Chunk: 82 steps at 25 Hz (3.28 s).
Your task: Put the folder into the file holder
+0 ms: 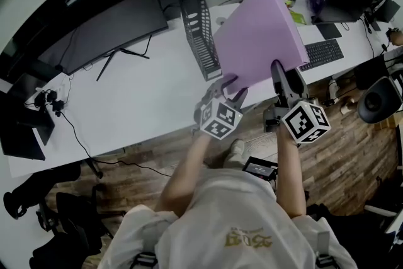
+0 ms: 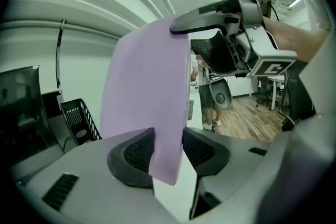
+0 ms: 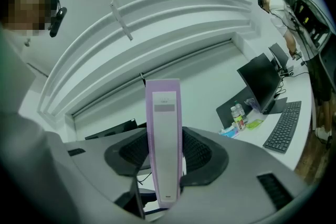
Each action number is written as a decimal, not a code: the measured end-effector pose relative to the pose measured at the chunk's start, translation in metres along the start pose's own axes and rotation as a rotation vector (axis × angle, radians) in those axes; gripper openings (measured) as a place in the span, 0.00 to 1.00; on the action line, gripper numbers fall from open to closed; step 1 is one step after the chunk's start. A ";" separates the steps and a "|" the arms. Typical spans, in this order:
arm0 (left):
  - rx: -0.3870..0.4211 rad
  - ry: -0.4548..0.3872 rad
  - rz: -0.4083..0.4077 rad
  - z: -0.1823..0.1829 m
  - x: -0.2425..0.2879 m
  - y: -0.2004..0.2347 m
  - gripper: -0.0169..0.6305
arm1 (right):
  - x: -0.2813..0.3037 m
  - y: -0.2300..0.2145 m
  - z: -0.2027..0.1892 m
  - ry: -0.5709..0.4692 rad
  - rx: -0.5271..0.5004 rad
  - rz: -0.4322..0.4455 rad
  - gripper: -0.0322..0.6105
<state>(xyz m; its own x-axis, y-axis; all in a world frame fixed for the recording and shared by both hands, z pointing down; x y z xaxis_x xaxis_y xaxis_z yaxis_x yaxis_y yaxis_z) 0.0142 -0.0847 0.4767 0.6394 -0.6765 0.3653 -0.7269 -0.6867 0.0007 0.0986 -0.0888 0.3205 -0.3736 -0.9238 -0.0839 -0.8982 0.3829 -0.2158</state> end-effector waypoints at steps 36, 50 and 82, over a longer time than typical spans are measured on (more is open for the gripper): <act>-0.087 -0.037 0.054 0.005 -0.026 0.063 0.31 | 0.053 0.088 0.003 0.026 -0.249 0.124 0.36; -0.105 -0.015 0.096 0.009 -0.003 0.101 0.30 | 0.097 0.082 -0.004 0.039 -0.262 0.159 0.36; -0.186 0.071 0.136 -0.018 0.031 0.150 0.29 | 0.156 0.083 -0.044 0.115 -0.324 0.221 0.36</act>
<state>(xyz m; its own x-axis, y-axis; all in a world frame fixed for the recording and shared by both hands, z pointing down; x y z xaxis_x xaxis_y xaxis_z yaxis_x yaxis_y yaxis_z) -0.0792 -0.2037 0.5051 0.5179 -0.7347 0.4381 -0.8430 -0.5252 0.1158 -0.0447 -0.2007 0.3325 -0.5726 -0.8196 0.0198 -0.8131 0.5708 0.1147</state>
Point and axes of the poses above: the fingertips, and each gripper's own axes: x forward along the fingers, y to its left, z out of its top, the point moved 1 cm from there along -x, backward along the fingers, and after that the axes turned 13 degrees about -x, right-handed, at the moved point
